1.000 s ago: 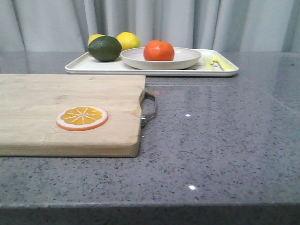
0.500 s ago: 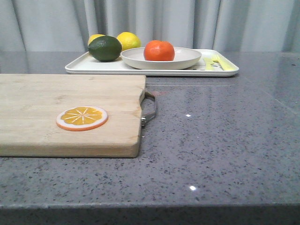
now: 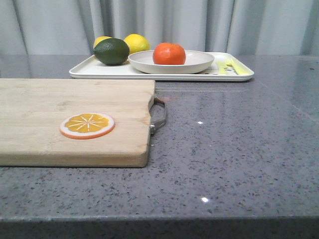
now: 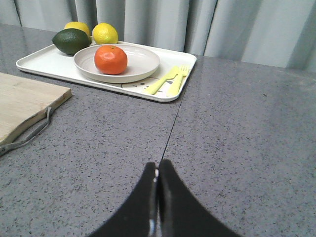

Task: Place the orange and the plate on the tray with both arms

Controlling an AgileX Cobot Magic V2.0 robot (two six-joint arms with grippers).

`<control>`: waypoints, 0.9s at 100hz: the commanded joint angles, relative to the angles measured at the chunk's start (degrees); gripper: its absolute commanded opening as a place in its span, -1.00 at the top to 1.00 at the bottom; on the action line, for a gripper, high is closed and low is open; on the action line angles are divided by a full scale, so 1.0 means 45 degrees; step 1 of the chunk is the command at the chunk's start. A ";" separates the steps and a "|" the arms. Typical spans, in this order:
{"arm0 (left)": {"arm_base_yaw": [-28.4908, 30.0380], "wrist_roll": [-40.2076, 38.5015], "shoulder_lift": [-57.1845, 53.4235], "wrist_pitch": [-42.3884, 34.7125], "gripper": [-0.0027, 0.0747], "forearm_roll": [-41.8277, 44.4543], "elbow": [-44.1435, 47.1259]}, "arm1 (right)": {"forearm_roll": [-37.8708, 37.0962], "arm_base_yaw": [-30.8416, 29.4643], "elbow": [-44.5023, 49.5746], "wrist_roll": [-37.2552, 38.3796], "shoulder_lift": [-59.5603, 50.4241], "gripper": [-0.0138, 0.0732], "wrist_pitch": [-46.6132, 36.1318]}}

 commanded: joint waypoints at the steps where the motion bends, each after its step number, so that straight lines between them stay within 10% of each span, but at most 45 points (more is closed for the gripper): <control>1: 0.0014 -0.0113 0.0125 -0.1088 0.98 -0.0217 -0.0278 | -0.0033 -0.0011 -0.0301 -0.0174 0.0141 0.84 -0.1048; 40: 0.1578 -0.0113 0.0096 -0.5869 0.98 0.0552 0.1530 | -0.0033 -0.0011 -0.0301 -0.0174 0.0141 0.84 -0.1048; 90: 0.6854 -0.0113 -0.2265 -0.5930 0.98 0.0552 0.4372 | -0.0033 -0.0011 -0.0301 -0.0174 0.0141 0.84 -0.1048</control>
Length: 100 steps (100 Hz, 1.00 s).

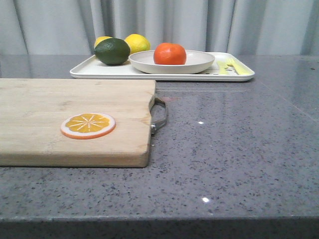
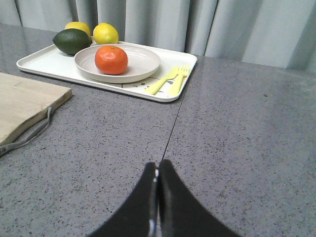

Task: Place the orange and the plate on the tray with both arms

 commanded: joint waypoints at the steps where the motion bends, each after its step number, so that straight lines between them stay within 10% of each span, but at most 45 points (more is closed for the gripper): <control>1: 0.0721 -0.0113 -0.0297 -0.1095 0.98 -0.0028 0.0212 | -0.0033 -0.0011 -0.0301 -0.0174 0.0141 0.84 -0.1048; 100: 0.2527 -0.1680 -0.2332 -0.1478 0.98 0.1587 0.3264 | -0.0033 -0.0011 -0.0301 -0.0174 0.0141 0.84 -0.1075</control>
